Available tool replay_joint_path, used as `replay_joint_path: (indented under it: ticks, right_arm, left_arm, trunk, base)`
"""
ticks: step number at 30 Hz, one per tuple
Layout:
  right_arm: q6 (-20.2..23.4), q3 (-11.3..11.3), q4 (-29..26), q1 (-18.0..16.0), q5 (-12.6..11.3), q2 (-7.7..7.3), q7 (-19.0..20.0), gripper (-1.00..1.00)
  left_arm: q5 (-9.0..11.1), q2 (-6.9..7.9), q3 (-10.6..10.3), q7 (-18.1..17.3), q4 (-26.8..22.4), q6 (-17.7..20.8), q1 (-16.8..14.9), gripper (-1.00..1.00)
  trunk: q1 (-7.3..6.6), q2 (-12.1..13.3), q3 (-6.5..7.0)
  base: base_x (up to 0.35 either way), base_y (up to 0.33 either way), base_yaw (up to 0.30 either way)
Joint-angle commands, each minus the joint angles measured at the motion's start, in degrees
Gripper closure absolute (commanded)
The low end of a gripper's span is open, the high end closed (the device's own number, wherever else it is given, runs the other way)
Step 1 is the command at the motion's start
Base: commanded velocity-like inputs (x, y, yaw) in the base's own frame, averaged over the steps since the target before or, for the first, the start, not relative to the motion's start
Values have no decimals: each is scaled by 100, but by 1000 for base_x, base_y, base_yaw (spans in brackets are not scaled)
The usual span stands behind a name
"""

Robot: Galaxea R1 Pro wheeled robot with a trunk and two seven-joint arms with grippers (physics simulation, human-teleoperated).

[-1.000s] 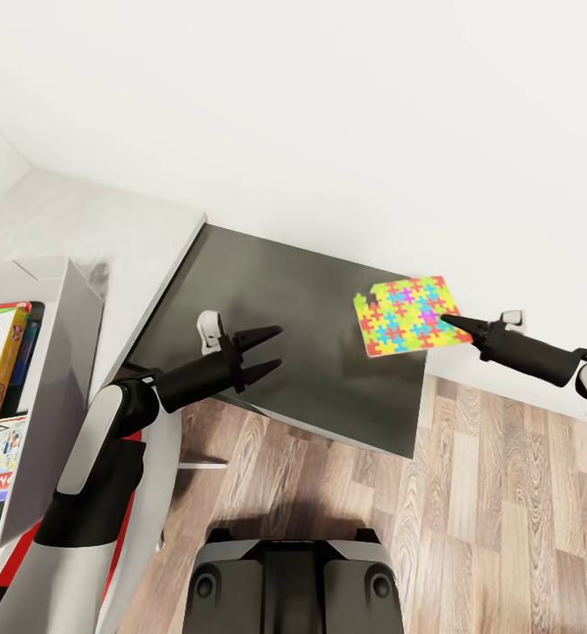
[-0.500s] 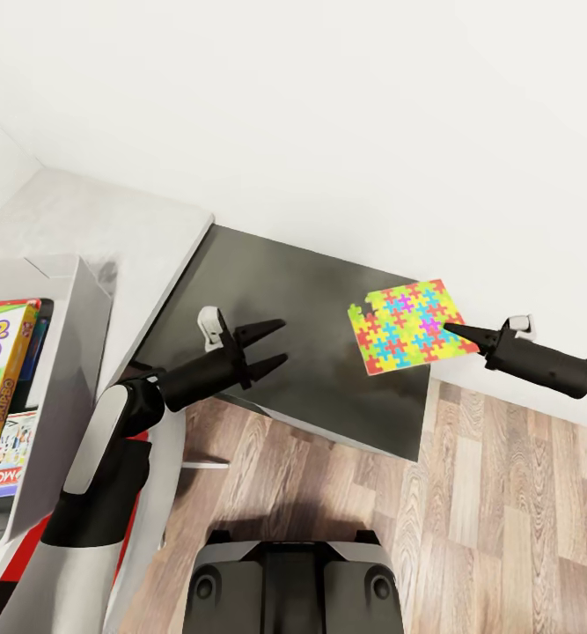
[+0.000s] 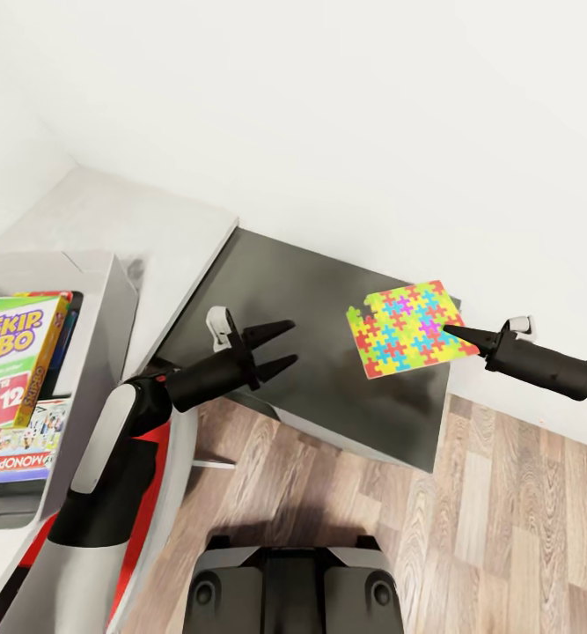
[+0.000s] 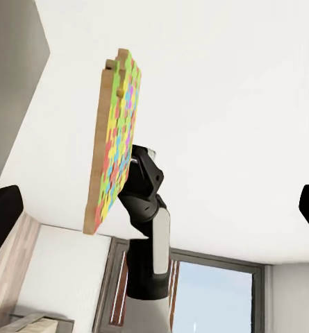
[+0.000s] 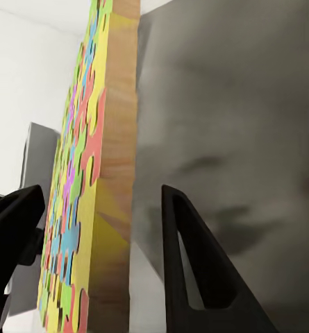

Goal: Put all the toys in the child's room - the three board games (two on the bed and one on the table), the two jigsaw puzzles on the table, and the tennis ball on the table - inside the toy box on the table in the child's room.

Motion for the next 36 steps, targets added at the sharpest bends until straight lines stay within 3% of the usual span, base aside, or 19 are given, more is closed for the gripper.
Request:
replay_joint_path:
  ticks: [1, 17, 25, 36]
  right_arm:
    - [24, -9, -2, 0, 34, 0, 39, 100]
    - [24, -39, -15, 32, 26, -3, 45, 100]
    - [24, -242, -20, 73, 16, 2, 45, 100]
    - [24, -306, -26, 87, 9, 1, 45, 100]
  left_arm:
    - [58, -4, -3, 60, -2, 14, -5, -100]
    - [30, -12, -32, 65, -2, 7, -10, -100]
    - [11, -21, -34, 68, -2, 6, -10, -100]
    - [5, -25, -35, 72, -2, 5, -10, -100]
  trunk:
    - [4, -9, 2]
    - [4, -9, 141]
    - [4, -9, 214]
    - [4, -9, 317]
  base:
    - [0, 0, 124]
    - [0, 0, 112]
    - [0, 0, 89]
    - [0, 0, 56]
